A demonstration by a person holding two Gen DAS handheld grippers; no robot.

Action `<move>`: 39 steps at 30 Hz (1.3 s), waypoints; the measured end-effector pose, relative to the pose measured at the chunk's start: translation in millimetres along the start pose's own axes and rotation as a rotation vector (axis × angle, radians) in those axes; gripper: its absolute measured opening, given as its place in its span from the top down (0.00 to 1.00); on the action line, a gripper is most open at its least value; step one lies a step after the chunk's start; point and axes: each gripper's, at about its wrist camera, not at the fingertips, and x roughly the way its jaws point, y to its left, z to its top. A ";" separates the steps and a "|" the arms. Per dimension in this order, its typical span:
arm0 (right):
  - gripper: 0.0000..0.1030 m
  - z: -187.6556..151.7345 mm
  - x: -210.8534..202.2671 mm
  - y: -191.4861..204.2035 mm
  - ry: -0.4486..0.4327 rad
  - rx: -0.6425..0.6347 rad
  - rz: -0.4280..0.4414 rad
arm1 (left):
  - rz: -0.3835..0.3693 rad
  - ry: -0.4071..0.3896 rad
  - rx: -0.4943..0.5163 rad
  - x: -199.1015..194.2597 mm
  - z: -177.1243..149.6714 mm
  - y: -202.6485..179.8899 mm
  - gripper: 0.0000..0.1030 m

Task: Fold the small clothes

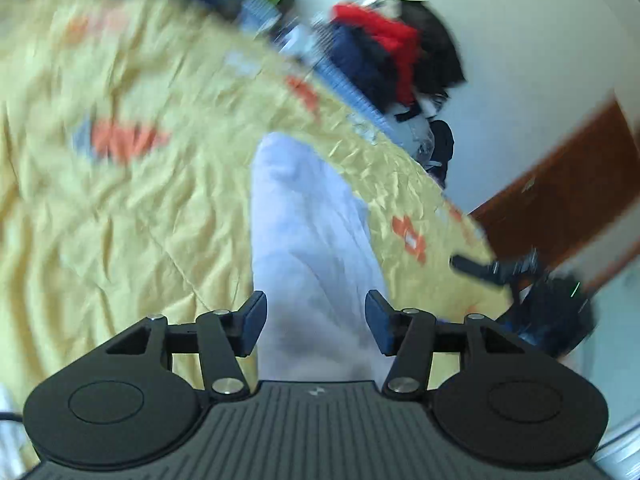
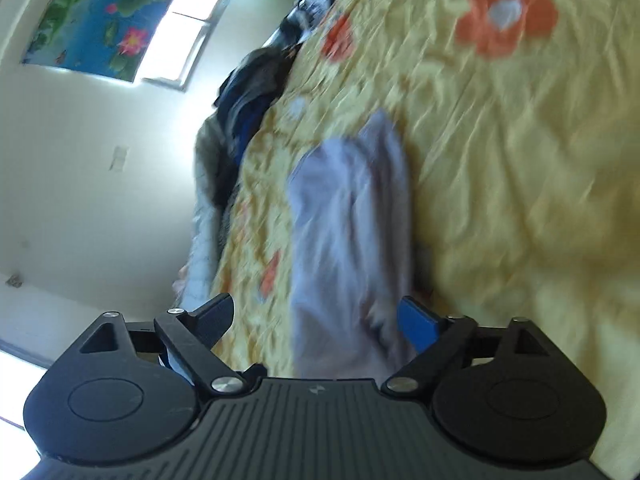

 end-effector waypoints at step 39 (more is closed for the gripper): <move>0.65 -6.8 125.9 22.0 0.231 -0.043 -0.071 | 0.088 0.091 -0.211 22.2 31.4 65.7 0.77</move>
